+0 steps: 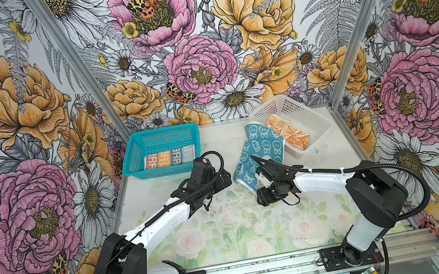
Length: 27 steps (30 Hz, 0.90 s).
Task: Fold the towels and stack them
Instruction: 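Pull the blue bunny towel out and drag it onto the table with the right gripper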
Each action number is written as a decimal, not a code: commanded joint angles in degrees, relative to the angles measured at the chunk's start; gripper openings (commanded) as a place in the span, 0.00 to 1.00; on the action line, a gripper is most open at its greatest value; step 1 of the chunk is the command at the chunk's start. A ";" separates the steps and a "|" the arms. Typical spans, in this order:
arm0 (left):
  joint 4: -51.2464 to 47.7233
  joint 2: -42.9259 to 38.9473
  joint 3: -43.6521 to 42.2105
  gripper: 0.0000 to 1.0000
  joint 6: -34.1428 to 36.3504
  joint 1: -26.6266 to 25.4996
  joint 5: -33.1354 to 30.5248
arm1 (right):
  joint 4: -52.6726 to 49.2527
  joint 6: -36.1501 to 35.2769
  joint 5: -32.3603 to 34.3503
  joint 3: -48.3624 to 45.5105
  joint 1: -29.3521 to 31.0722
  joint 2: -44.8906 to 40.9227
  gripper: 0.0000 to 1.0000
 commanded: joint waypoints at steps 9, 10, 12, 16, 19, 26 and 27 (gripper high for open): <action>0.85 -1.67 -0.93 0.99 -1.22 0.78 1.47 | -1.53 -0.68 11.60 4.60 2.79 5.71 0.25; 0.50 -1.76 -0.83 0.99 -1.06 0.71 1.35 | -1.53 -0.53 11.80 4.36 2.77 5.59 0.19; -0.18 -1.76 -0.60 0.99 -0.55 0.44 1.12 | -1.67 -0.44 12.37 3.59 2.70 5.05 0.06; -3.18 0.21 2.05 0.99 1.92 -2.77 -1.14 | -3.76 -1.25 14.35 1.63 0.96 0.23 0.00; -5.87 4.53 6.13 0.99 4.22 -6.60 -2.26 | -6.81 -2.81 15.99 -0.27 -2.81 -4.96 0.00; -7.10 17.06 15.60 0.99 5.20 -13.73 -1.60 | -9.42 -3.30 15.07 -6.59 -13.47 -13.03 0.00; -7.08 18.33 16.56 0.99 5.15 -14.25 -1.25 | -9.53 -2.05 15.40 -6.93 -14.16 -13.86 0.00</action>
